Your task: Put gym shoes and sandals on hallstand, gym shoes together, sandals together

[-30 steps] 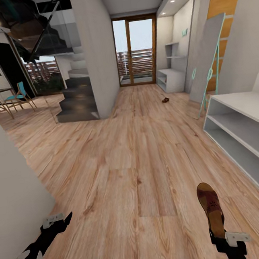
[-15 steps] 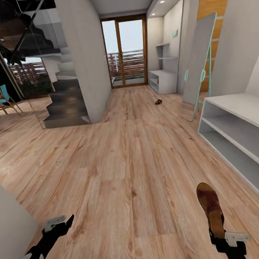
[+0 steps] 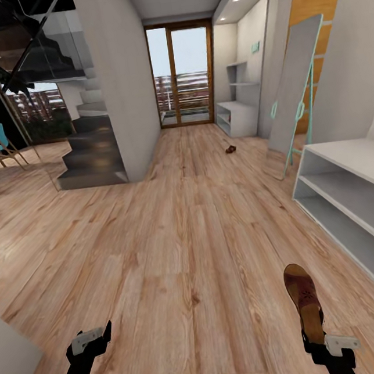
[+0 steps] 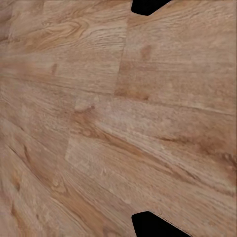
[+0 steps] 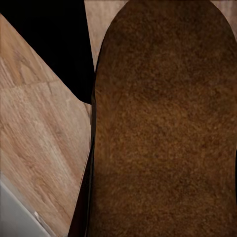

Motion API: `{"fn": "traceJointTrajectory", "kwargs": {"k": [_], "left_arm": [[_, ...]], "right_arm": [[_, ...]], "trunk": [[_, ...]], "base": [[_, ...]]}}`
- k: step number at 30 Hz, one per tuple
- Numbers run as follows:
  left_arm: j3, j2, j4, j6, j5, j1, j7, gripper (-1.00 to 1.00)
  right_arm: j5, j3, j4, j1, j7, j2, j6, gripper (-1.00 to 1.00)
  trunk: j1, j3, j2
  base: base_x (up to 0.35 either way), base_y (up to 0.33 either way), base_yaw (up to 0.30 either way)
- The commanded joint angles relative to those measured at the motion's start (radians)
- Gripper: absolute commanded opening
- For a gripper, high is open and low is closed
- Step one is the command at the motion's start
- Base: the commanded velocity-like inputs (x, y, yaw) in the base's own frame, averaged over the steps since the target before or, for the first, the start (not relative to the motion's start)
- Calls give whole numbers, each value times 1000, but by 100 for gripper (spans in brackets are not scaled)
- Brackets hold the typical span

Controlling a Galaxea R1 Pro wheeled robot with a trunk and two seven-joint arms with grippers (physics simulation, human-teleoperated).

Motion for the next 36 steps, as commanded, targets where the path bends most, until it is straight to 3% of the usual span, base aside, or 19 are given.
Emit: {"fn": "traceJointTrajectory", "kwargs": {"k": [1, 36], "left_arm": [[8, -1, 1, -5, -10, -1, -7, 100], [7, 1, 1, -3, -10, -1, -12, 100]], "right_arm": [[-10, 4, 0, 0, 1, 0, -3, -100], [-10, 4, 0, 0, 1, -1, -3, -100]], "trunk": [[0, -1, 0], [0, -1, 0]], "base": [[338, 0, 0], [338, 0, 0]]}}
